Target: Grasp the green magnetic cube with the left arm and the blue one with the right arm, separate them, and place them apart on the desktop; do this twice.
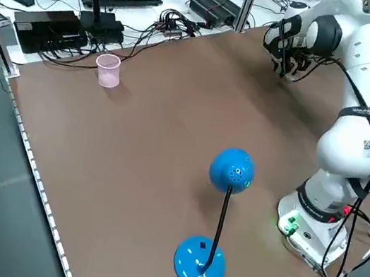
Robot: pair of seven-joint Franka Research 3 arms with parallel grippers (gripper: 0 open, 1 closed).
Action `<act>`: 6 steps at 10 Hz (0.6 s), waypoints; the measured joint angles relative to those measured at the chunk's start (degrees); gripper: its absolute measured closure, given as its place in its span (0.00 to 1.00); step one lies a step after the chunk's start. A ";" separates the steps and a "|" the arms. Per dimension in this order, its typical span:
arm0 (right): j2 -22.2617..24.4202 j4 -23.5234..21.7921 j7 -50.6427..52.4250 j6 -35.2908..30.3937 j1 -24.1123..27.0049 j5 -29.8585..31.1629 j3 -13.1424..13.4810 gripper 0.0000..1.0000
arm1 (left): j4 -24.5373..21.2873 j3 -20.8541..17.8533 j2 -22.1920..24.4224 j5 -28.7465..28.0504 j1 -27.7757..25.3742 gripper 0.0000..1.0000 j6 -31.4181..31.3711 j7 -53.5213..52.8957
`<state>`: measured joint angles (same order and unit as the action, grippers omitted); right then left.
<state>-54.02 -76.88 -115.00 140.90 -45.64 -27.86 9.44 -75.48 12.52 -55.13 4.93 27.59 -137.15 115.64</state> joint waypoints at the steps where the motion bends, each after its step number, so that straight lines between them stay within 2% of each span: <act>1: -0.45 0.43 -0.07 0.01 0.00 -0.02 0.01 0.04 | 0.12 -0.04 0.00 0.00 0.00 0.73 -0.05 -0.28; 3: -1.02 1.16 -0.16 0.08 0.01 -0.04 0.04 0.07 | 0.14 -0.06 0.00 0.00 0.00 0.77 -0.05 -1.38; 6: -1.97 2.15 -0.29 0.59 0.01 -0.22 0.04 0.29 | 0.14 -0.06 0.00 0.00 0.00 0.77 -0.05 -1.70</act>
<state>-55.98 -74.73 -115.29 141.48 -45.63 -28.07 9.48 -75.34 12.46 -55.13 4.93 27.59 -137.20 113.94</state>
